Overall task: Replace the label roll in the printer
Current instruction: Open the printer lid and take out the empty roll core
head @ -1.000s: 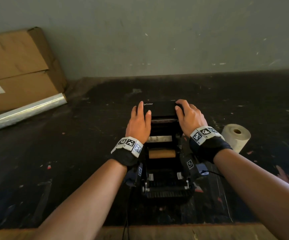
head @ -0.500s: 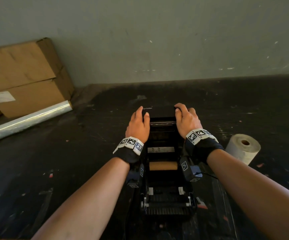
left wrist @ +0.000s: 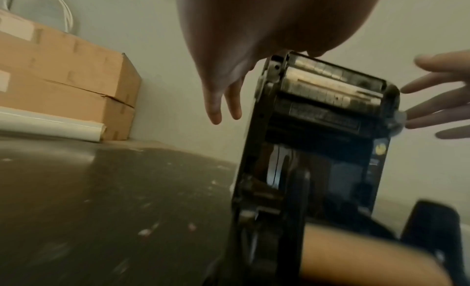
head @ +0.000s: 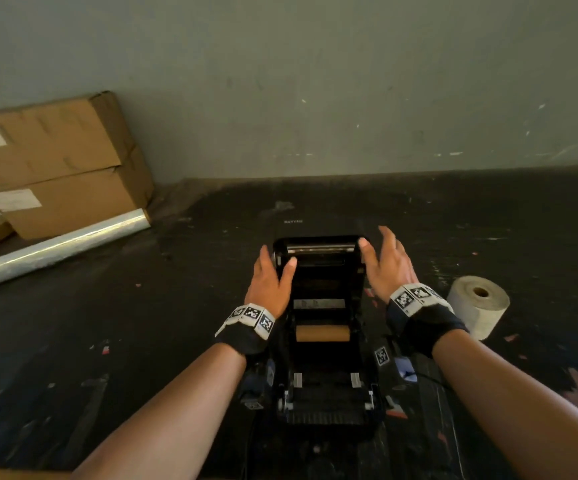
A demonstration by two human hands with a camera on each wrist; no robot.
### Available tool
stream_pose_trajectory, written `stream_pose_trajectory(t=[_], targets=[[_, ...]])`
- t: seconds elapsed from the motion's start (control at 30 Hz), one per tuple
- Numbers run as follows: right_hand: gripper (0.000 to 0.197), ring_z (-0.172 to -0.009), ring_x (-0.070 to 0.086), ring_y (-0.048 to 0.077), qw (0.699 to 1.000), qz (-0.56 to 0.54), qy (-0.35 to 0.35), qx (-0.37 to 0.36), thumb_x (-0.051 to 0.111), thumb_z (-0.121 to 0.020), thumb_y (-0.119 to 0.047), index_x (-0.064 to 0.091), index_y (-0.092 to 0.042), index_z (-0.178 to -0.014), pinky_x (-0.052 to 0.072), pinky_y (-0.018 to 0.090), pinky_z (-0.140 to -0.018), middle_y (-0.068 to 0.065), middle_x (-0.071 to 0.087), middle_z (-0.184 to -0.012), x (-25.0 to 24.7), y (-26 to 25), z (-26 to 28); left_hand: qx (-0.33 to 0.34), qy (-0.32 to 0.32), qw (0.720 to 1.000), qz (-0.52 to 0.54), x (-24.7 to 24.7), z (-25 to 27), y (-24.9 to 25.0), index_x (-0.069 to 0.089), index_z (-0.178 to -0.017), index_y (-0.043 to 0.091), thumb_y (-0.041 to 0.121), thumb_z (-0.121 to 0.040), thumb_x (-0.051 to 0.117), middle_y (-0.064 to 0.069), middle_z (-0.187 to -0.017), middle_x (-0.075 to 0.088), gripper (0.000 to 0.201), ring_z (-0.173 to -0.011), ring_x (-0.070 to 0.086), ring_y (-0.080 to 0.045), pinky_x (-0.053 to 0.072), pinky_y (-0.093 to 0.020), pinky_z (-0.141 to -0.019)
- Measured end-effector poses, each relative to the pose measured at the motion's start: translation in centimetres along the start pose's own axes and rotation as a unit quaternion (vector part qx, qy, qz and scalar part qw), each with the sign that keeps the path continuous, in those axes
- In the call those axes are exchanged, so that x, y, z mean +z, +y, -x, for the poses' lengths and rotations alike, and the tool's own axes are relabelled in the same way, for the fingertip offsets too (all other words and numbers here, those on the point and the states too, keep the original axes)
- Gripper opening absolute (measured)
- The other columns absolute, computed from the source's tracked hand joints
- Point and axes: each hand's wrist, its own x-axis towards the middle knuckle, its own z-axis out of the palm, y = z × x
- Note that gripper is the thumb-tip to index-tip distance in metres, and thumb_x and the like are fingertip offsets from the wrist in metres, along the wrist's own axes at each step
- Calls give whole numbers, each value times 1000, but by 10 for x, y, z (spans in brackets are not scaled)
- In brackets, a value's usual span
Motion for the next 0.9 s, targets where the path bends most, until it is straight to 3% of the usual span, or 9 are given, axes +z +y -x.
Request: stream_pose_trajectory(t=[0.07, 0.13, 0.23, 0.33, 0.43, 0.53, 0.7, 0.9], targets=[[64, -128, 45, 31, 999, 32, -20, 16, 39, -92, -49, 30, -9, -141, 38, 40, -102, 20, 44, -141, 4, 21, 19, -12, -38, 998, -38, 5, 11, -26, 18, -148, 13, 54, -92, 36, -15, -153, 29, 71, -137, 35, -31, 31, -42, -110], [65, -128, 46, 28, 992, 80, -94, 21, 40, -91, -52, 34, -11, -140, 40, 39, -102, 16, 44, -142, 12, 40, 34, -1, -77, 992, -102, 11, 20, -46, 31, -143, 12, 54, -92, 34, -15, -148, 38, 66, -134, 40, -29, 33, -43, -111], [67, -134, 40, 27, 964, 138, -226, -20, 46, -89, -50, 31, -13, -142, 37, 41, -108, 11, 37, -148, 27, 59, 50, 28, -129, 979, -152, 22, 34, -60, 40, -140, 11, 47, -95, 37, -11, -152, 33, 58, -138, 36, -26, 28, -36, -115], [65, -139, 31, 27, 937, 197, -284, -54, 49, -88, -43, 30, -15, -143, 31, 43, -112, 9, 28, -153, 43, 66, 61, 49, -163, 967, -189, 31, 41, -64, 42, -140, 11, 42, -95, 40, -10, -156, 27, 55, -142, 30, -23, 24, -31, -116], [57, -138, 31, 27, 929, 235, -278, -65, 48, -90, -27, 32, -13, -142, 30, 42, -112, 7, 27, -153, 52, 64, 69, 32, -165, 964, -208, 36, 43, -63, 38, -142, 11, 35, -96, 41, -10, -155, 28, 52, -141, 31, -24, 24, -31, -116], [53, -137, 33, 26, 932, 232, -269, -73, 45, -91, -15, 31, -11, -142, 30, 40, -112, 7, 31, -151, 52, 61, 69, 23, -140, 970, -197, 38, 44, -56, 43, -139, 8, 28, -97, 41, -12, -150, 39, 46, -137, 38, -25, 26, -28, -112], [55, -133, 40, 26, 945, 192, -254, -76, 49, -89, -14, 33, -13, -142, 33, 38, -111, 7, 38, -148, 47, 63, 71, -17, -120, 977, -176, 36, 46, -38, 47, -136, 11, 31, -99, 35, -16, -134, 55, 44, -123, 51, -33, 38, -34, -102], [57, -129, 46, 25, 966, 125, -213, -76, 49, -89, -8, 32, -15, -144, 37, 33, -109, 10, 46, -142, 32, 53, 71, -17, -90, 987, -135, 24, 48, -20, 55, -127, 6, 31, -100, 33, -17, -125, 60, 42, -116, 55, -32, 38, -32, -96]])
